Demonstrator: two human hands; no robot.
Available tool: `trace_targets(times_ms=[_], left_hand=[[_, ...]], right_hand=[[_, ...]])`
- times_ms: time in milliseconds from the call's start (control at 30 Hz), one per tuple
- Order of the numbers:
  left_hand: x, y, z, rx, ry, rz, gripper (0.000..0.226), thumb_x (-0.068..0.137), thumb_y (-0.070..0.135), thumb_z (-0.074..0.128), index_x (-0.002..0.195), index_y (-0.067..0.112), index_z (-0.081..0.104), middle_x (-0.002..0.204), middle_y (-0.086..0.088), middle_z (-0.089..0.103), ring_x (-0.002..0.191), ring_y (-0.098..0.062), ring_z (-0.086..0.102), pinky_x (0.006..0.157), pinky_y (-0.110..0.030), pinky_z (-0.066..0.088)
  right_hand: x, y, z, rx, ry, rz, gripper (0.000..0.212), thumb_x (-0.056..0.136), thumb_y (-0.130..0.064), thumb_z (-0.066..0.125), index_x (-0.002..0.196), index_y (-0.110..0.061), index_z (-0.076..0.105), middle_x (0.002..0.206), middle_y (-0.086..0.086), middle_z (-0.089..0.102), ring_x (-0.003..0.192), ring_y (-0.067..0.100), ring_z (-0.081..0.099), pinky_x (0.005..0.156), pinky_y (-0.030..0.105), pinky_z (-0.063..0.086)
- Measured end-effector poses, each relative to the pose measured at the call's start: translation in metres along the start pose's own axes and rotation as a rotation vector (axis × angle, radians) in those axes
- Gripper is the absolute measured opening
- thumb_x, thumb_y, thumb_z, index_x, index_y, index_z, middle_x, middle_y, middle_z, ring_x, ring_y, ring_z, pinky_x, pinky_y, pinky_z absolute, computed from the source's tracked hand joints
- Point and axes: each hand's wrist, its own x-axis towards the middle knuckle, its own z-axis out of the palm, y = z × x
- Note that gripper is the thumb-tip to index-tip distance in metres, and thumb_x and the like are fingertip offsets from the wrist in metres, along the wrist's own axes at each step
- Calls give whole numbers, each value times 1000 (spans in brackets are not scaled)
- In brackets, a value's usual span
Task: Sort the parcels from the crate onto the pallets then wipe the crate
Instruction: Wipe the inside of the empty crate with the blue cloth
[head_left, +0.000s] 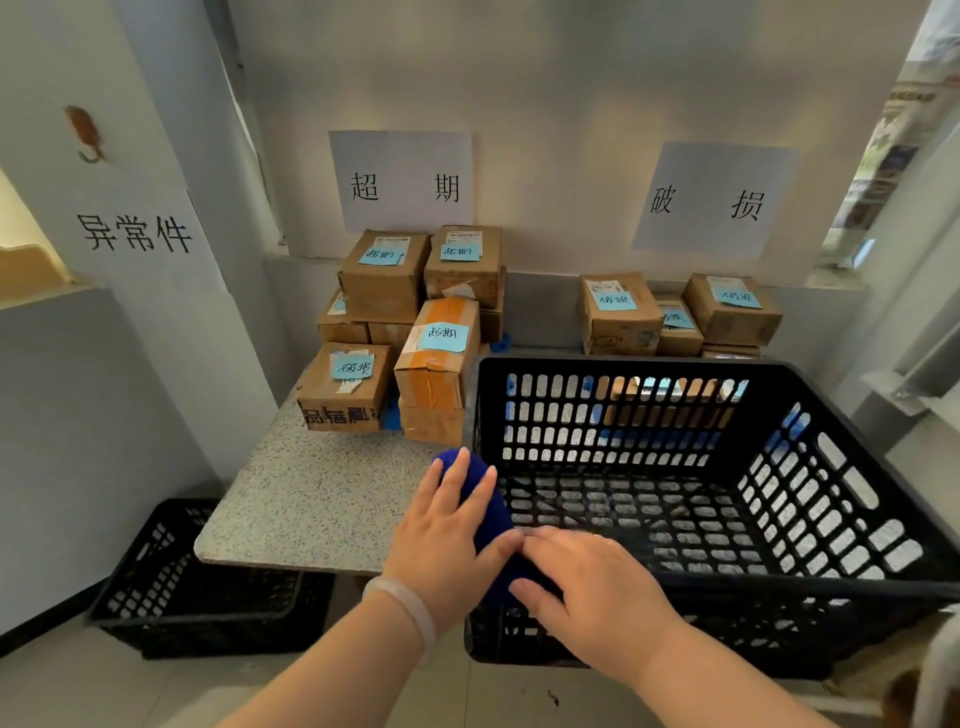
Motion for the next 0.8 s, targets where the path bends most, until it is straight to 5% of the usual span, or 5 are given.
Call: trace_targets(times_ms=[200,433,567,700,800], left_hand=[[28,-6,-2,-128,-79,-87,84,93,45,57,154,41,0,160,16,-18,150,-17,-5,121,-36,7],[97,-12,-9,-167,-131,-173,80,96,33,56,156,34,4,163,4,0,147,-27,21,117,-40,27],[141,-11,-11,-115,-120,-218,79,96,29,55,156,31,4,161,-2,7,143,-32,27,115,-43,31],[180,-5,-14,-21,-103,-269,77,98,26,52,156,30,3,154,-8,17,132,-33,38,107,-45,40],[199,-1,-14,37,-88,-294,75,99,23,50,156,30,2,149,-12,23,126,-34,41,101,-45,43]], right_hand=[[-15,33,-20,-183,-125,132,102,64,-86,-2,146,-41,38,137,-23,52,128,1,46,104,26,37],[-13,27,-29,-105,-154,161,88,68,-89,12,135,-46,48,126,-24,59,116,-2,52,95,22,39],[-7,32,-31,-111,-143,229,58,82,-85,19,93,-57,68,80,-37,64,70,-13,62,56,12,48],[7,39,-29,-157,-438,210,85,77,-87,7,136,-42,48,137,-14,55,124,13,53,101,35,44],[24,45,-30,-90,-679,295,43,104,-47,31,142,-33,43,150,5,44,135,24,43,112,43,31]])
